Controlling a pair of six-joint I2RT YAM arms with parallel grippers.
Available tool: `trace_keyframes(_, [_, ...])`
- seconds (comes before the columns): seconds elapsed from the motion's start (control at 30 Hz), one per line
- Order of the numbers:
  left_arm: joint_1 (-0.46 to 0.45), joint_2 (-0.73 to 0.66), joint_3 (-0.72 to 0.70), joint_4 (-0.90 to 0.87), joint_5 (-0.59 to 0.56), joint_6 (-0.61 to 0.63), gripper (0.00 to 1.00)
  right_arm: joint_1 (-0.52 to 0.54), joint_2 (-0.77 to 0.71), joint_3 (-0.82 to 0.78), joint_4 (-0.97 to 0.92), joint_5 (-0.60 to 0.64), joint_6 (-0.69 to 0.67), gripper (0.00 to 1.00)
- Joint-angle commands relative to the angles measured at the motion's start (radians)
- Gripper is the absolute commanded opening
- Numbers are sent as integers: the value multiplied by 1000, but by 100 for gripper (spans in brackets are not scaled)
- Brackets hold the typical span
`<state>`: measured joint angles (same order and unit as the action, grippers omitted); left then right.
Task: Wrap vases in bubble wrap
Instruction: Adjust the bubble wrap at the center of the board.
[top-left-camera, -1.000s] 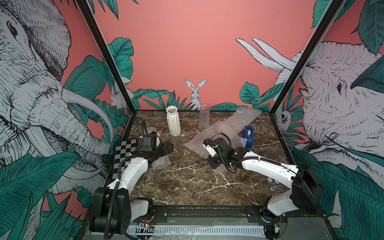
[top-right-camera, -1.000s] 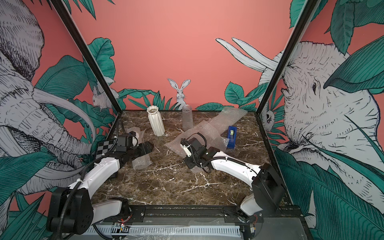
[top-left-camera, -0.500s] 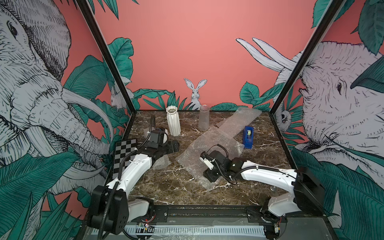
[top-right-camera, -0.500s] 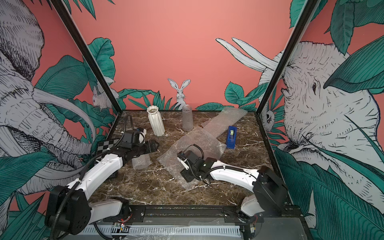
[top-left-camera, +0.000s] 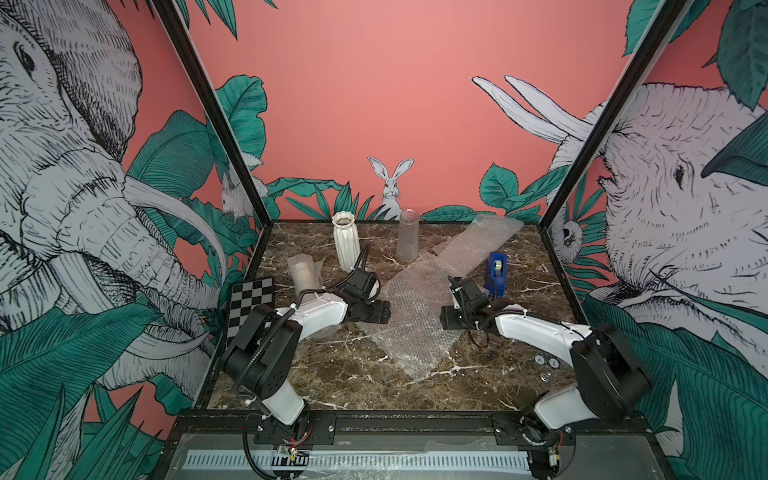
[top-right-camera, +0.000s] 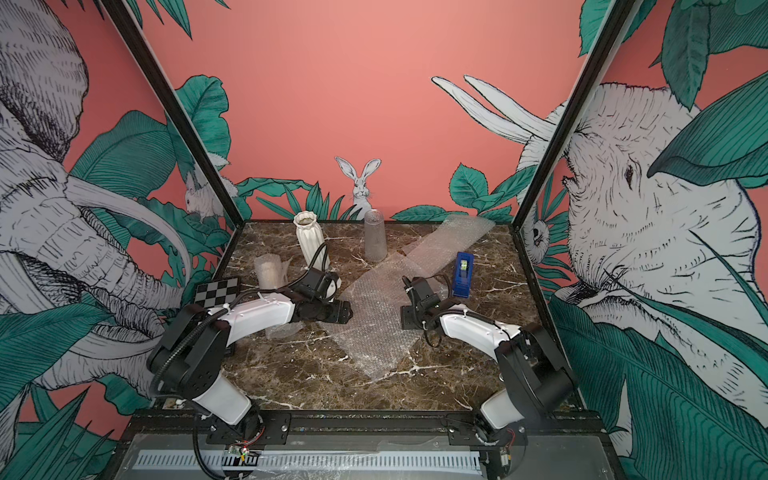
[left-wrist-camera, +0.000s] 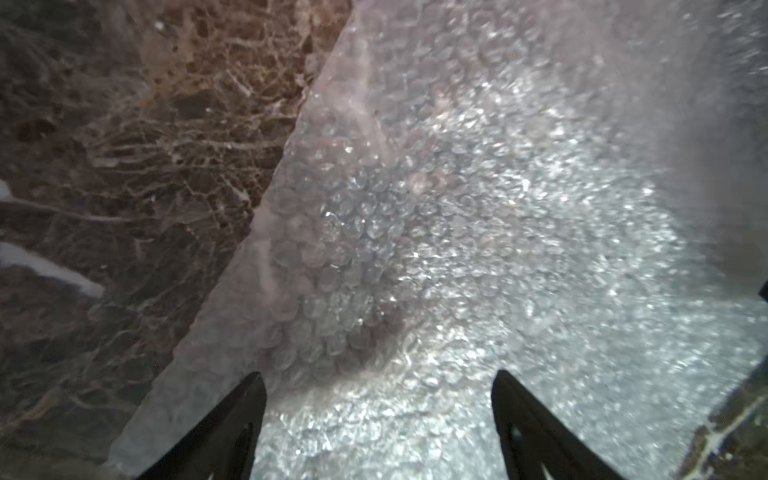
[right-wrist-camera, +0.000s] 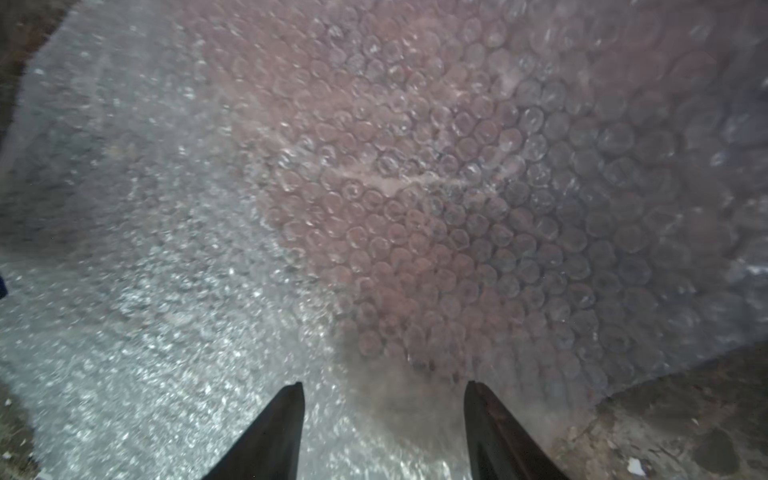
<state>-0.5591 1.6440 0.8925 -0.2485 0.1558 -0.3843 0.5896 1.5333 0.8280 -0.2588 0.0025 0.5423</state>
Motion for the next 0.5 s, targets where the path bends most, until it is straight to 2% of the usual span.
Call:
trace_keyframes(0.0, [-31, 10, 18, -21, -9, 28, 86, -13, 59, 70, 7, -5, 10, 62])
trace_keyframes(0.23, [-82, -18, -86, -42, -22, -37, 85, -40, 123, 91, -21, 22, -28, 62])
trace_keyframes(0.47, [-194, -203, -239, -131, -71, -128, 85, -34, 134, 71, -47, -12, -51, 59])
